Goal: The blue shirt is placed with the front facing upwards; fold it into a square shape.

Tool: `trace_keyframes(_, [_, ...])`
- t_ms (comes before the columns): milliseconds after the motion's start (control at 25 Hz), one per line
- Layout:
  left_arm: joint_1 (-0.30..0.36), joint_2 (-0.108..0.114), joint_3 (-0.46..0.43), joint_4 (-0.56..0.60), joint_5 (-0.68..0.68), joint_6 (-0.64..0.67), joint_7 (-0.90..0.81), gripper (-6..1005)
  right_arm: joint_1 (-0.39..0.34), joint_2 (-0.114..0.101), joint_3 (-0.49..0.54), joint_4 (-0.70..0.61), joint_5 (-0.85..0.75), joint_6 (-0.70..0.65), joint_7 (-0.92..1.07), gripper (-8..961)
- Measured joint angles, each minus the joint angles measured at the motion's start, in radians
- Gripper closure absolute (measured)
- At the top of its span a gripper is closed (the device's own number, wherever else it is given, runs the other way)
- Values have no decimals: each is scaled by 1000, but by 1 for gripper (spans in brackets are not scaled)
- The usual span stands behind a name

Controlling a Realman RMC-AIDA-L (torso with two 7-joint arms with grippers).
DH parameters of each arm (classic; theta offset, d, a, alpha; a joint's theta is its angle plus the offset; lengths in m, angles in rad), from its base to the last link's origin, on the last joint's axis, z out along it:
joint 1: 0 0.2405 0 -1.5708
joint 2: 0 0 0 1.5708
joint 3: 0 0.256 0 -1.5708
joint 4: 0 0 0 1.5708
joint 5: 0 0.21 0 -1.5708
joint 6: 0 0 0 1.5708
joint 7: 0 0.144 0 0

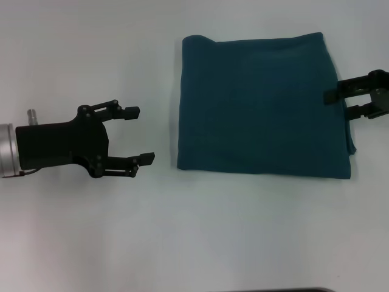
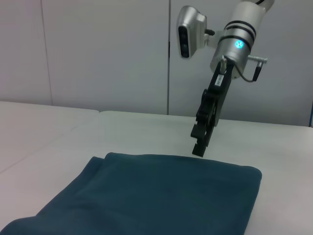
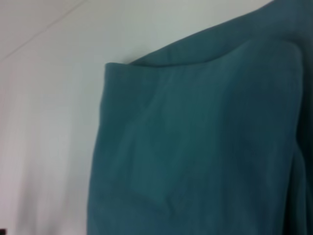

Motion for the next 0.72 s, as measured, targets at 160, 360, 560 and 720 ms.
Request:
trace_keyframes(160, [1,-2,-11,-1,-1,9,3,96,0,1,-18,18,0,33,0,37])
trace_keyframes(360, [0,-3,-27,-1,-2,20,12,95,0,-1,-33,20,-11,52,12,37])
trace_keyframes(560, [0,-7,-37,-3,-3,28,14,95,5,5,-33,20,-13,64,8,38])
trace_keyframes(720, [-2,-9,-49,-4,-3,39,15,95,8,6,-30,20,-8,87,5,38])
